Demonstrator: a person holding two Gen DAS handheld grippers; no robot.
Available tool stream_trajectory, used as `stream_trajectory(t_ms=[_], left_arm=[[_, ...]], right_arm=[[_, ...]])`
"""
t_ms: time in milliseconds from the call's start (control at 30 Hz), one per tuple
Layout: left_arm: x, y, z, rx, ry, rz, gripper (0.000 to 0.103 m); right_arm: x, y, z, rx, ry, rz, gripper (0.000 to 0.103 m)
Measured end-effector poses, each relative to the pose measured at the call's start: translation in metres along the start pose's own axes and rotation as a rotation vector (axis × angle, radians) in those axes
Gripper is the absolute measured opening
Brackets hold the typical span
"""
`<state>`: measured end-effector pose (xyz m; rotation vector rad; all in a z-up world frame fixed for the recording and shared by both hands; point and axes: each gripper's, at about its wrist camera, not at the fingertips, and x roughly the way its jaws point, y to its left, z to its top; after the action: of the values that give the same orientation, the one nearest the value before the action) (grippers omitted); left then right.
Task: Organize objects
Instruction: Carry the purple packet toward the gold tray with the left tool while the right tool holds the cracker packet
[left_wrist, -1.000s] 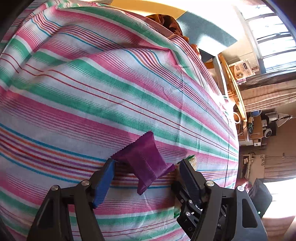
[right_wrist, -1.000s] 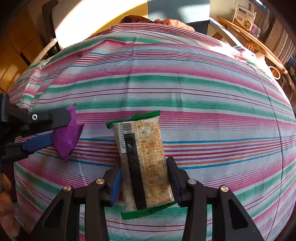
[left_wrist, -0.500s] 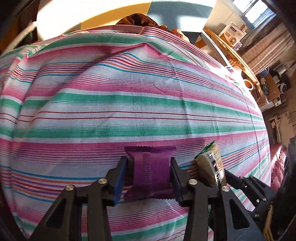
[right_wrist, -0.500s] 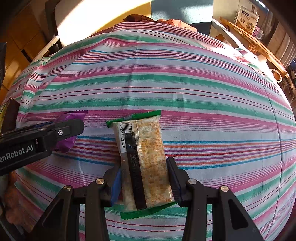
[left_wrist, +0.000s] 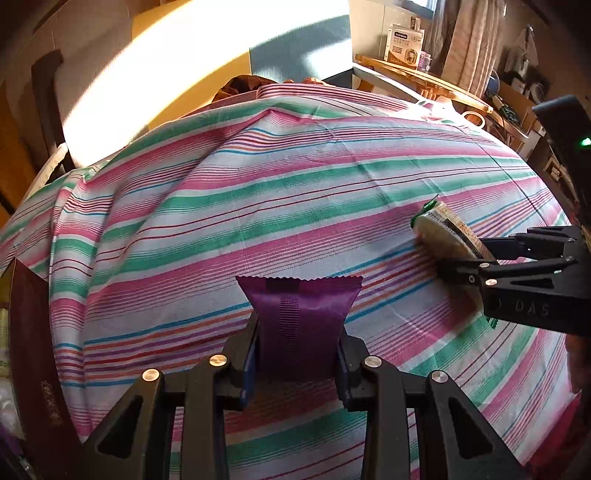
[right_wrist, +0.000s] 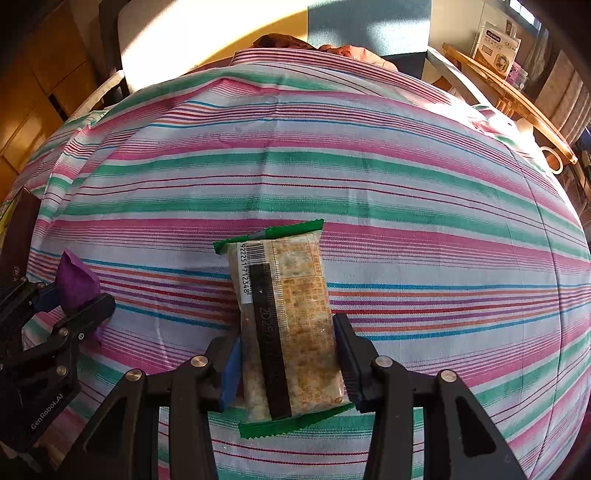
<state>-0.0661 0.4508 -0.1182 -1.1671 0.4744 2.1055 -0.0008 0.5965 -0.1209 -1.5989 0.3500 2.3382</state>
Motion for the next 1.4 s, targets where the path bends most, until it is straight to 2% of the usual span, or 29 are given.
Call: stream_trajectory(t_ms=[200, 467, 933, 1133, 1400], left_arm=[[-0.012, 0.006, -0.011, -0.021, -0.05, -0.002, 0.033], [-0.058, 0.021, -0.021, -0.034, -0.151, 0.008, 0.033], [-0.12, 0.07, -0.044, -0.101, -0.207, 0.065, 0.033], [-0.141, 0.093, -0.057, -0.118, -0.225, 0.098, 0.033], [-0.157, 0.129, -0.075, -0.172, -0.226, 0.12, 0.033]], right_arm=[[0.0, 0.003, 0.0, -0.017, -0.019, -0.007, 0.046], [0.001, 0.008, -0.001, -0.047, -0.051, -0.024, 0.045], [0.003, 0.013, -0.003, -0.068, -0.111, -0.033, 0.045], [0.004, 0.02, 0.0, -0.062, -0.087, -0.073, 0.045], [0.002, 0.028, 0.0, 0.033, -0.018, -0.134, 0.045]])
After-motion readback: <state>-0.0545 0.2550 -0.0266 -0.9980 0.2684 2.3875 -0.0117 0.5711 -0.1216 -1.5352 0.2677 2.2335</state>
